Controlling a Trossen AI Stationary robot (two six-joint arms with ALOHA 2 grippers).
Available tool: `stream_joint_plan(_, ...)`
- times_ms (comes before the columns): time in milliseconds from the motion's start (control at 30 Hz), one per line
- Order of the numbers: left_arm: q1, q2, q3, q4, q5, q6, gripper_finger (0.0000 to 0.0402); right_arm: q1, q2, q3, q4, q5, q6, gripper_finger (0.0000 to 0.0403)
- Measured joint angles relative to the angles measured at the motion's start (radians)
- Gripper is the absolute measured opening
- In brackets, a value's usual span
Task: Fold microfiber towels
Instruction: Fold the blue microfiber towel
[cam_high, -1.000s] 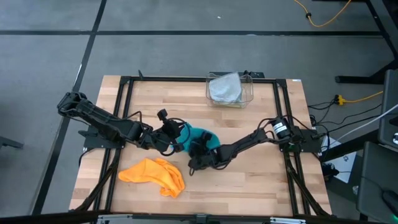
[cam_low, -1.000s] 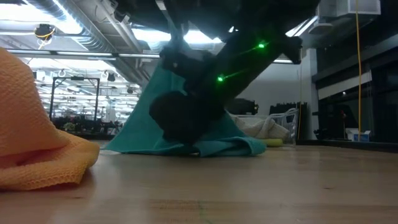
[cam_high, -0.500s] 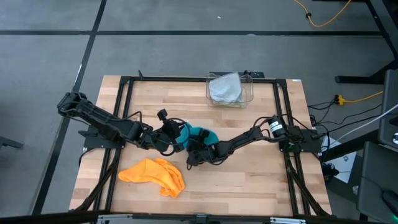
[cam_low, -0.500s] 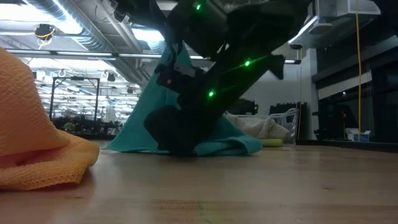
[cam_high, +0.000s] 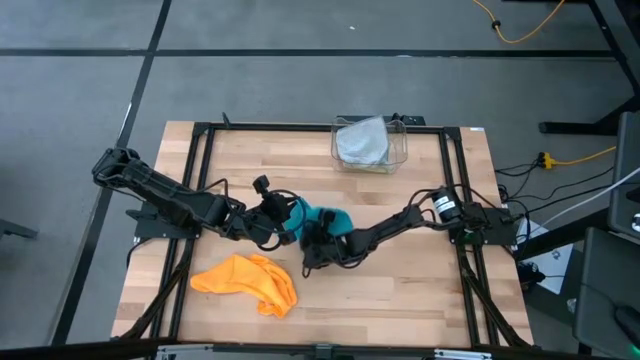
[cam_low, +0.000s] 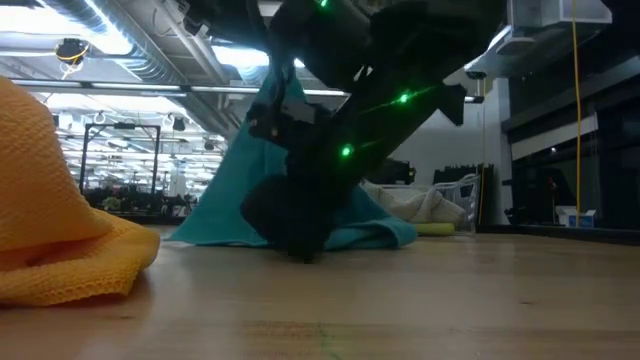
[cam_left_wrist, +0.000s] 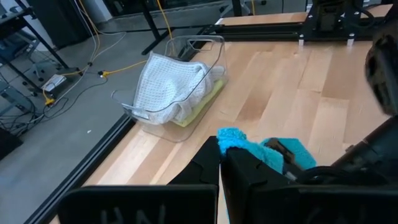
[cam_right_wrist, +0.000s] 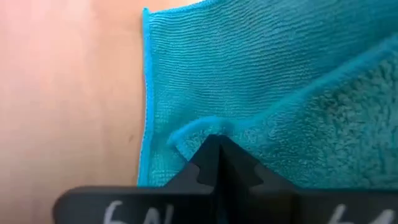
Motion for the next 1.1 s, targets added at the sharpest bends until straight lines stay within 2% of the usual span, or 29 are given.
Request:
stream_joint_plan(300, 0.0, 0.0, 0.0, -0.011, 0.001, 0.0, 0.0, 0.054, -0.092, -0.001, -0.009, 0.007, -0.062, 0.0003)
stream_joint_plan(500, 0.0, 0.0, 0.0, -0.019, 0.002, 0.0, 0.0, 0.115, -0.199, -0.001, -0.122, 0.036, -0.08, 0.0002)
stream_joint_plan(733, 0.0, 0.0, 0.0, -0.019, 0.003, 0.0, 0.0, 0.194, -0.372, 0.0, -0.326, 0.215, -0.073, 0.0001)
stream_joint_plan(933, 0.0, 0.0, 0.0, -0.025, 0.002, 0.002, 0.0, 0.247, -0.528, 0.0, -0.55, 0.379, -0.006, 0.0001)
stream_joint_plan(1000, 0.0, 0.0, 0.0, -0.026, -0.033, 0.007, 0.0, 0.262, -0.578, 0.0, -0.607, 0.422, -0.005, 0.0)
stream_joint_plan(1100, 0.0, 0.0, 0.0, -0.034, -0.152, 0.021, 0.0, 0.28, -0.654, 0.0, -0.67, 0.481, -0.01, 0.0)
